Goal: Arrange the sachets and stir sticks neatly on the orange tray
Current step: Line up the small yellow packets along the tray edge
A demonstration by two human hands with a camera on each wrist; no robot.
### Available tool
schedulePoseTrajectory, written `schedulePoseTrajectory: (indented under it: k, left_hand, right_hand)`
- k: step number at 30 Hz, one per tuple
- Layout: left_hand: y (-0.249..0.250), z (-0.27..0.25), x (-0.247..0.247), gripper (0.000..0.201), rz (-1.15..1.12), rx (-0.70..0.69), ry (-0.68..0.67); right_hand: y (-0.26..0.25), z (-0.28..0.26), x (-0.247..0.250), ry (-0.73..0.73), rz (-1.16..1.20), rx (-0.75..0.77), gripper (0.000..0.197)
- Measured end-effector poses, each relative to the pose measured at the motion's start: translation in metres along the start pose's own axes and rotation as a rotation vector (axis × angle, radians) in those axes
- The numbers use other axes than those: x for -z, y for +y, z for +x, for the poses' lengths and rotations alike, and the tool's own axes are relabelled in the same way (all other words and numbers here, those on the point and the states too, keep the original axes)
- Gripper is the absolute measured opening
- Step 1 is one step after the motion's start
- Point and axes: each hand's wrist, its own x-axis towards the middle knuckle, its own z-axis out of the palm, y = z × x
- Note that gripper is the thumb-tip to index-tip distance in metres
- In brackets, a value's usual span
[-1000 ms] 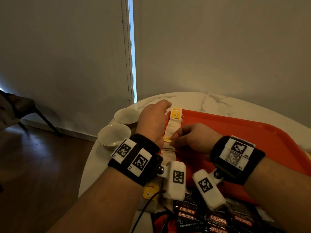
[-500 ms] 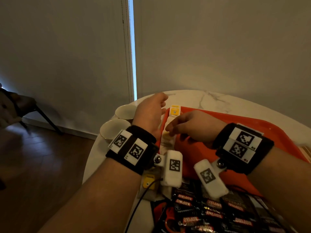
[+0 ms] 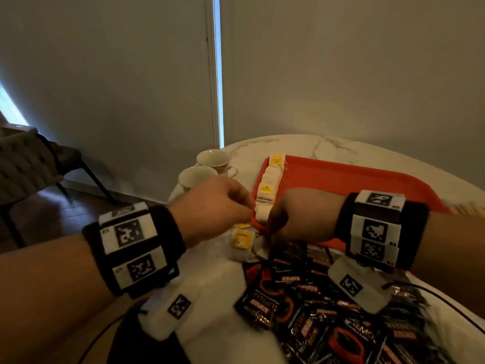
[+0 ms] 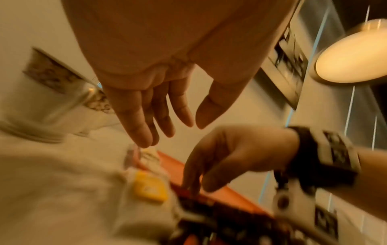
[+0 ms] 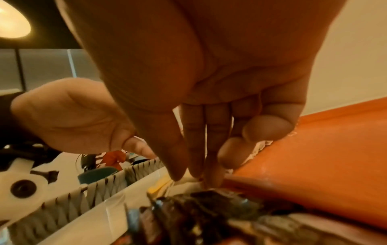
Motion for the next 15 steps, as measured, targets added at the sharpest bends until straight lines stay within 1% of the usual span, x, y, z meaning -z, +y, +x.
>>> schedulePoseTrajectory:
  k: [3,7,9,11,15]
  left_hand:
    - [-0.012,-0.010,-0.003,0.023,0.240,0.055,-0.041]
    - [-0.021,-0.006,-0.009,0.052,0.381,0.156,-0.099]
    - [-0.023,-0.004,-0.012,0.057,0.436,0.144,-0.099]
    - [-0.025,-0.004,-0.015,0.056,0.486,0.104,-0.095]
    - [-0.031,-0.004,-0.012,0.058,0.523,0.068,-0.149]
  right_hand:
    - [-0.015,0.003,-0.006,0.025,-0.138,0.015,0.030]
    - [-0.031,0.009,-0.011,0.021,-0.288,0.021,0.030]
    - [-0.037,0.010,-0.011,-0.008,-0.288,0.052,0.028]
    - [-0.040,0.009,-0.012,-0.034,-0.240,0.089,0.028]
    - [-0.037,0.009,-0.013,0.003,-0.158,0.091,0.027]
